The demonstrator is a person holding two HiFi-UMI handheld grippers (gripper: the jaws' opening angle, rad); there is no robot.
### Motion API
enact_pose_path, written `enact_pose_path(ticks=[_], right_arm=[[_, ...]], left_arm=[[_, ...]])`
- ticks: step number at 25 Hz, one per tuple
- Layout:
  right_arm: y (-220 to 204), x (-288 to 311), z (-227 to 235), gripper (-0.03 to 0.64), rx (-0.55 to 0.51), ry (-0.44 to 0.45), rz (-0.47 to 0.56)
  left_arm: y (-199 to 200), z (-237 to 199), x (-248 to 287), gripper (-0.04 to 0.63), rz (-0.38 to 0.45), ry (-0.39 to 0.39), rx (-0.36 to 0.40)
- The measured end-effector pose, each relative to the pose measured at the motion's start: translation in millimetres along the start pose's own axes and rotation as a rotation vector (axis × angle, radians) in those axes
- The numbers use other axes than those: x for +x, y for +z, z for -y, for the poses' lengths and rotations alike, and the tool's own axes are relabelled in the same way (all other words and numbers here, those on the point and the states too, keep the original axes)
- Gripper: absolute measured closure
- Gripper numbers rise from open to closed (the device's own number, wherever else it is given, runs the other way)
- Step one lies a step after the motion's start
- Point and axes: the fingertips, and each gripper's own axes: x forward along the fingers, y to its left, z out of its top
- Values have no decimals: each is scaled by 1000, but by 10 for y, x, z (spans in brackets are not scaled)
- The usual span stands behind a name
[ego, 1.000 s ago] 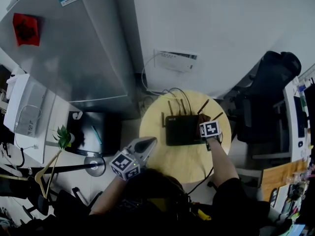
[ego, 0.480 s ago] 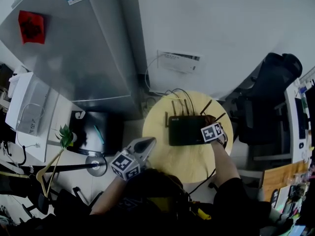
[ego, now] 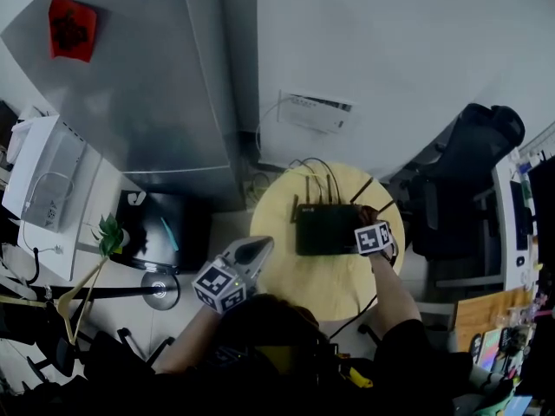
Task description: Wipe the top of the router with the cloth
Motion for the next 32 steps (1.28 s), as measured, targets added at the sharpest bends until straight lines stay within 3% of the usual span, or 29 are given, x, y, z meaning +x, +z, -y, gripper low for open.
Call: enact_pose_path(ticks=[4, 8, 10, 18, 22, 27, 32], right_arm=[[189, -110, -203, 551, 77, 160, 121], [301, -376, -733, 551, 185, 487, 148], [431, -556, -1047, 551, 191, 609, 183], [573, -842, -1971, 551, 69, 818, 143], [548, -714, -2277, 551, 52, 826, 101], [412, -357, -2334, 551, 22, 722, 22], [338, -206, -2174, 551, -29, 649, 19]], left_arm=[[55, 18, -9, 598, 27, -13, -9], [71, 62, 4, 598, 32, -30, -15], [70, 69, -4, 598, 30, -35, -11], [87, -23, -151, 598, 30, 12, -9], [48, -131, -246, 598, 20, 63, -8], [22, -247, -309, 598, 7, 103, -7], [10, -247, -311, 598, -7, 112, 4]])
